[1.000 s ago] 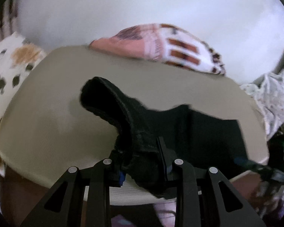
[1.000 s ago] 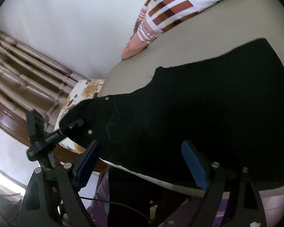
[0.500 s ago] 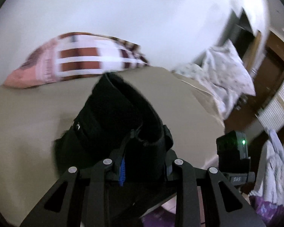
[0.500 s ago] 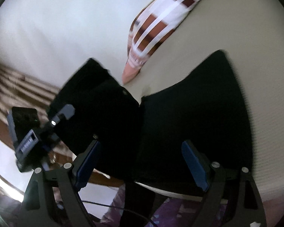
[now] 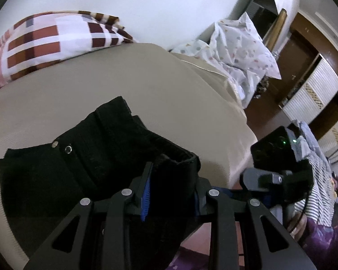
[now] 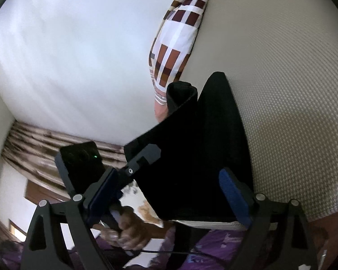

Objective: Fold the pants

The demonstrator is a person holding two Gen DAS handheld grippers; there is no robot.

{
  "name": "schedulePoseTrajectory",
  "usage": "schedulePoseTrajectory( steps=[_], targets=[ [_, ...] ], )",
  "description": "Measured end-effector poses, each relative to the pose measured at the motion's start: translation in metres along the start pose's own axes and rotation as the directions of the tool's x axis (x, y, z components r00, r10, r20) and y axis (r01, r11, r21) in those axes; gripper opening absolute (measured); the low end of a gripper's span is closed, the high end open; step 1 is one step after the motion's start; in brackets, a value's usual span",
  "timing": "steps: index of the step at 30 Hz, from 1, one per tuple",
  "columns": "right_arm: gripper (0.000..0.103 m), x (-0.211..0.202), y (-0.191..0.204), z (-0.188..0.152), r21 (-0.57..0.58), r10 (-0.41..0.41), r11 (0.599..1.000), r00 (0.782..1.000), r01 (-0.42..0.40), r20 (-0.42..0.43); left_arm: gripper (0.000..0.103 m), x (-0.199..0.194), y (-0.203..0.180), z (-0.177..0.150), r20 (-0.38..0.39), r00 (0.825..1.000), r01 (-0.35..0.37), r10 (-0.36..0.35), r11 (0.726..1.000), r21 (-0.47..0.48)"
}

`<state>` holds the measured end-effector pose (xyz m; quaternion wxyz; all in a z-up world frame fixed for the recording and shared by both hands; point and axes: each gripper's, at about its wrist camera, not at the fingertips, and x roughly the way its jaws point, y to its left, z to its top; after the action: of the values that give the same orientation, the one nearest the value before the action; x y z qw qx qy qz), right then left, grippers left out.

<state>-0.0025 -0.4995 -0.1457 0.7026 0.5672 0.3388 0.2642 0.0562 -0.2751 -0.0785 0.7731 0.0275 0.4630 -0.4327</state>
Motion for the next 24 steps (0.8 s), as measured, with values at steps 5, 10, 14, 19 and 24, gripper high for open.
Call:
schedulePoseTrajectory(
  steps=[5, 10, 14, 19, 24],
  targets=[
    [0.092, -0.011, -0.009, 0.002, 0.044, 0.034, 0.998, 0.999, -0.035, 0.028, 0.032, 0.014, -0.009, -0.005, -0.042, 0.999, 0.004, -0.003, 0.999, 0.035],
    [0.092, -0.017, -0.007, 0.008, 0.041, 0.025, 0.999, 0.998, -0.027, 0.054, 0.043, 0.022, -0.03, -0.011, -0.098, 0.989, 0.12, -0.112, 0.99, 0.076],
    [0.093, -0.035, -0.003, 0.015, 0.015, -0.004, 1.0, 0.994, 0.002, 0.106, 0.05, 0.004, -0.045, -0.002, -0.079, 0.987, 0.151, -0.143, 0.982, 0.109],
    [0.093, -0.059, 0.03, 0.015, -0.095, 0.012, 0.996, 0.988, 0.003, 0.156, 0.058, -0.058, -0.005, 0.015, 0.11, 0.993, -0.049, 0.043, 0.998, 0.046],
    [0.087, -0.039, 0.045, 0.007, -0.116, 0.067, 0.991, 0.996, -0.059, 0.064, 0.058, -0.097, 0.063, -0.003, 0.146, 0.959, -0.231, 0.245, 0.967, -0.104]
  ],
)
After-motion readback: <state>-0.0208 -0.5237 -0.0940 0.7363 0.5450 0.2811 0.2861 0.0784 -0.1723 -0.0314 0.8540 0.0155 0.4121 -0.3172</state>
